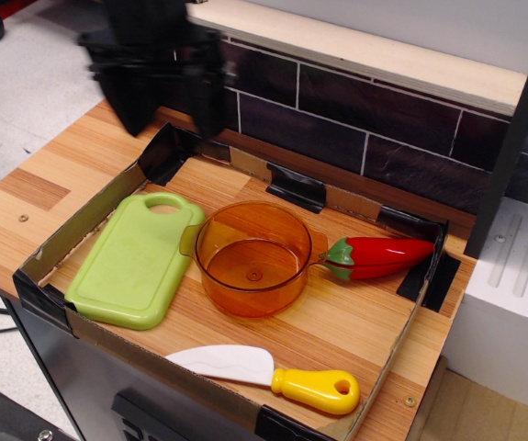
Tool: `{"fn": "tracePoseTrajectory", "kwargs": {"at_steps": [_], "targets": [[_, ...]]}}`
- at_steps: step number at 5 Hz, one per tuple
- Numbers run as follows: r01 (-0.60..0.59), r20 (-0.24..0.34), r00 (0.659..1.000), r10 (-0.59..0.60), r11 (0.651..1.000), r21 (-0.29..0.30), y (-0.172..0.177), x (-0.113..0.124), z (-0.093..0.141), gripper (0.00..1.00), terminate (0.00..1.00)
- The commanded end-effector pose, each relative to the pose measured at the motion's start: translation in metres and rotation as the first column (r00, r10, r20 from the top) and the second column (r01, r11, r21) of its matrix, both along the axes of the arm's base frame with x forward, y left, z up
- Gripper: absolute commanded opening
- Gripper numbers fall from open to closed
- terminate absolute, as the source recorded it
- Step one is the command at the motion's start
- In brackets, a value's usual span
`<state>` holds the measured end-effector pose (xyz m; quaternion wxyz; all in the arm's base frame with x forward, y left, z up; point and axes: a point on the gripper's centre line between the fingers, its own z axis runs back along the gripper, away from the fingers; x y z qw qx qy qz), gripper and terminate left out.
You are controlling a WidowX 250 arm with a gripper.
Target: Put knife in pot
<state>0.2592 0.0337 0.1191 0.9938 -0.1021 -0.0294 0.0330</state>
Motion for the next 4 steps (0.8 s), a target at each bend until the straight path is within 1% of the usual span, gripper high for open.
{"fn": "tracePoseTrajectory", "kwargs": {"at_steps": [1, 2, 3, 4], "targets": [[0.455, 0.149, 0.882, -0.447, 0.890, -0.020, -0.073, -0.029, 0.022, 1.00, 0.00], [0.660, 0.140, 0.746, -0.651, 0.750, -0.032, -0.098, -0.042, 0.017, 1.00, 0.00], [0.791, 0.115, 0.612, -0.783, 0.610, -0.058, -0.106, -0.043, 0.005, 1.00, 0.00], [0.875, 0.117, 0.485, -0.867, 0.481, -0.057, -0.110, -0.044, -0.008, 1.00, 0.00]]}}
